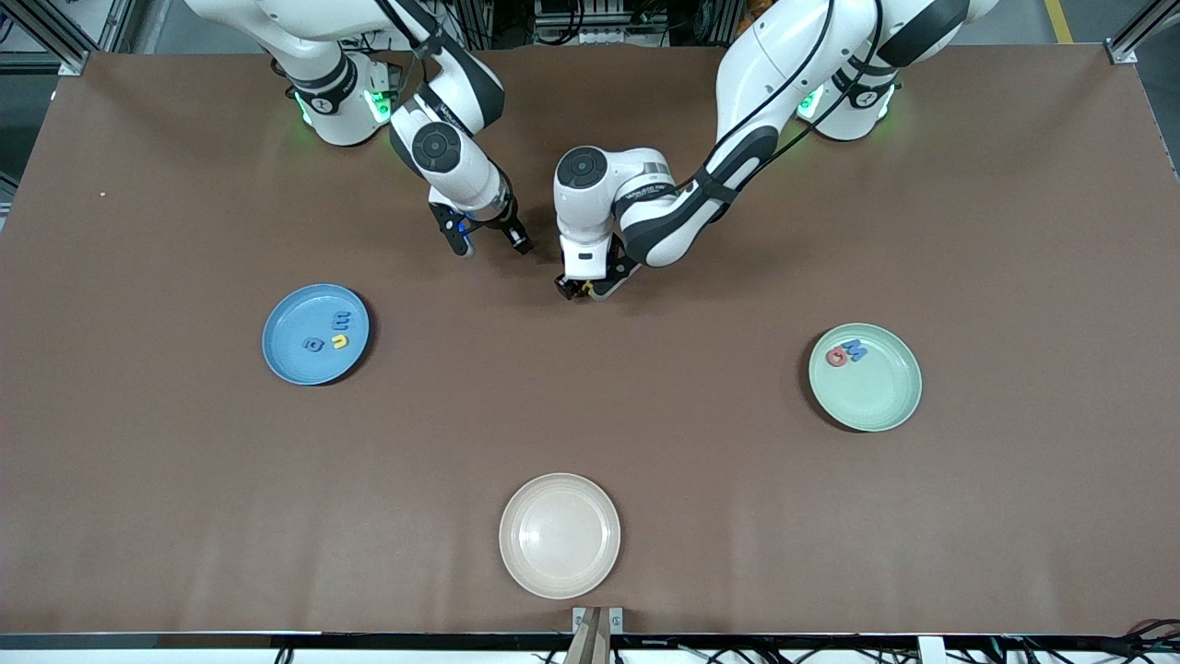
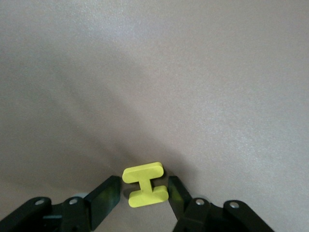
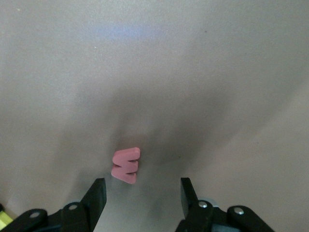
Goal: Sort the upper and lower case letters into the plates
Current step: 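Grasp the yellow 'H' with the left gripper while the right gripper grasps pink 'm', then lift the yellow 'H' and the pink 'm' with both grippers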
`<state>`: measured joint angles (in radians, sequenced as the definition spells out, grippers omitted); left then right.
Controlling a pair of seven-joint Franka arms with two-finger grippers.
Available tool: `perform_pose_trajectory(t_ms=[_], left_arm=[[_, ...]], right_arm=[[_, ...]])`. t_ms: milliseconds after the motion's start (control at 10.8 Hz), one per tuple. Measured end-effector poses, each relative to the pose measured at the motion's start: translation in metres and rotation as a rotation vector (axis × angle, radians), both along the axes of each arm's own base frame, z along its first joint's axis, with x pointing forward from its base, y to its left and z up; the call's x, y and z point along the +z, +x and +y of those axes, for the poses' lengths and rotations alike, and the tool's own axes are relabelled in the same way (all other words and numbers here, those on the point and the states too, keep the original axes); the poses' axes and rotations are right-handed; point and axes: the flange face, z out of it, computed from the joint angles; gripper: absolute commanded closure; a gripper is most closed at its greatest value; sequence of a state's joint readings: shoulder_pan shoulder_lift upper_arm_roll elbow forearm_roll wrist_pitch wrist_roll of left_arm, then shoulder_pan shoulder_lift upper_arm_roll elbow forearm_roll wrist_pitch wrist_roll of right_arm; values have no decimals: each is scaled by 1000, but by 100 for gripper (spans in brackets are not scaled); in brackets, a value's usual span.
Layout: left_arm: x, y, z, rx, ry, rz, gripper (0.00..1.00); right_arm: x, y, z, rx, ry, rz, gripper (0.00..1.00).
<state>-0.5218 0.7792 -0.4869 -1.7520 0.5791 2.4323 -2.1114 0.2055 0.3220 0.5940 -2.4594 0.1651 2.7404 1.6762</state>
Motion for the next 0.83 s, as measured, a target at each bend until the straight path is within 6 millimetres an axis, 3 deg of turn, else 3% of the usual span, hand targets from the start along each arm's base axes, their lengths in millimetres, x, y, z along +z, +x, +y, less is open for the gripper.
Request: perform_pose_trajectory(t_ms=[185, 647, 739, 832], left_arm=[[1, 1, 0, 1, -1, -1, 64], [2, 1, 0, 3, -3, 0, 65], [2, 1, 0, 6, -4, 2, 68], [2, 2, 0, 13, -6, 6, 79]], right_arm=[[-7, 1, -1, -2, 6, -3, 36], [-19, 7, -7, -14, 14, -14, 44], [-19, 8, -8, -16, 14, -14, 50], [-19, 9, -9, -17, 15, -17, 54]])
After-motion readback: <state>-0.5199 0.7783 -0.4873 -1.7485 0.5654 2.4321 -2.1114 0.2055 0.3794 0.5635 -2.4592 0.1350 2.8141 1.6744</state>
